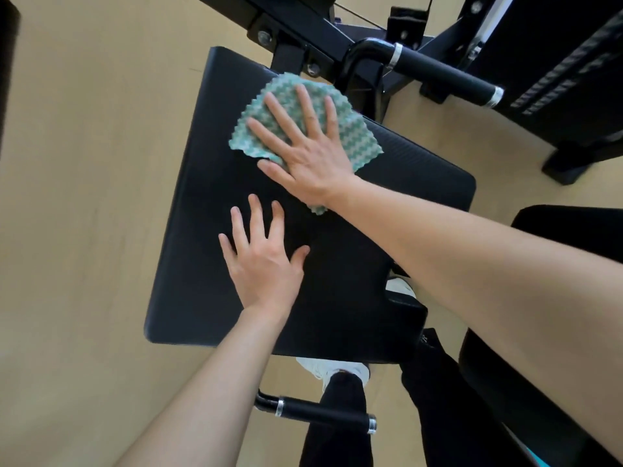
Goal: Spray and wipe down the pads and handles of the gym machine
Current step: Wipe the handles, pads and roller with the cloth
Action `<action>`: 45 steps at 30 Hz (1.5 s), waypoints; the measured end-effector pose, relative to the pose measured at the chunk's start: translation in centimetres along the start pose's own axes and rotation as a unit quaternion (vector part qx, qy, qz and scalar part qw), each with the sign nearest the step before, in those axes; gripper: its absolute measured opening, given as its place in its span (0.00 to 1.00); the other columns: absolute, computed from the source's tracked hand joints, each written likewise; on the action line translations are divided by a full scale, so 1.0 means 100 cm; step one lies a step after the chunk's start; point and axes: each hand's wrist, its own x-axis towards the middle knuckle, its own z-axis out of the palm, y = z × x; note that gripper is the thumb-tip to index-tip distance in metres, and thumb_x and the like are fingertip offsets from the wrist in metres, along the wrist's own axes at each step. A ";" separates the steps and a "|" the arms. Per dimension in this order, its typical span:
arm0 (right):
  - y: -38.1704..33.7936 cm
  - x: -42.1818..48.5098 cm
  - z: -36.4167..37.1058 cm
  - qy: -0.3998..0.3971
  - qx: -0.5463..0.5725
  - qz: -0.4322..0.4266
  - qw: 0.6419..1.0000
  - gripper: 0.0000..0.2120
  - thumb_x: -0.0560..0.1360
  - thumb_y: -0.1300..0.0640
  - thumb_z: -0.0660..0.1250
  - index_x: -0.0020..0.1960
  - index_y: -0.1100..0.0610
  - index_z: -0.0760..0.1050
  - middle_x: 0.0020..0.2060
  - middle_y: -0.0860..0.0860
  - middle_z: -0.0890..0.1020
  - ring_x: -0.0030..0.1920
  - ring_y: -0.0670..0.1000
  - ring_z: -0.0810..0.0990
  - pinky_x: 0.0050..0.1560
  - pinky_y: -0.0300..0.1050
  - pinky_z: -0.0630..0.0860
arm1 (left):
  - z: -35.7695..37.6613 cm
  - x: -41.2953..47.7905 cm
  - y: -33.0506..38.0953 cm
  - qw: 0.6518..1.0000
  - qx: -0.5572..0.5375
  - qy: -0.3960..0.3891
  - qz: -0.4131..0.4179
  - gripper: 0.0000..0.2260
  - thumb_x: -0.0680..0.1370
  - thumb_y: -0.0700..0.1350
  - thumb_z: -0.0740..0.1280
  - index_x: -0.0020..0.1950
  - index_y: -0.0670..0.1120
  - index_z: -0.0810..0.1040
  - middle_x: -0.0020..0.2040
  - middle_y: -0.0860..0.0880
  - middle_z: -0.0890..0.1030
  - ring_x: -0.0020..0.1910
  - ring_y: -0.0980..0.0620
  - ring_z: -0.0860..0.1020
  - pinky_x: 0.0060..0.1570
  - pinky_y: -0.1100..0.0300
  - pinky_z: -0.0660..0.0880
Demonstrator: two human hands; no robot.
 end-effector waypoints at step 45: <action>-0.024 -0.244 0.075 -0.014 0.140 0.127 0.982 0.30 0.87 0.50 0.53 0.84 0.58 0.46 0.84 0.54 0.47 0.83 0.57 0.43 0.83 0.56 0.45 | 0.048 -0.055 0.030 0.973 -0.014 -0.012 0.231 0.28 0.86 0.53 0.53 0.84 0.45 0.52 0.85 0.44 0.50 0.84 0.42 0.48 0.81 0.43 0.48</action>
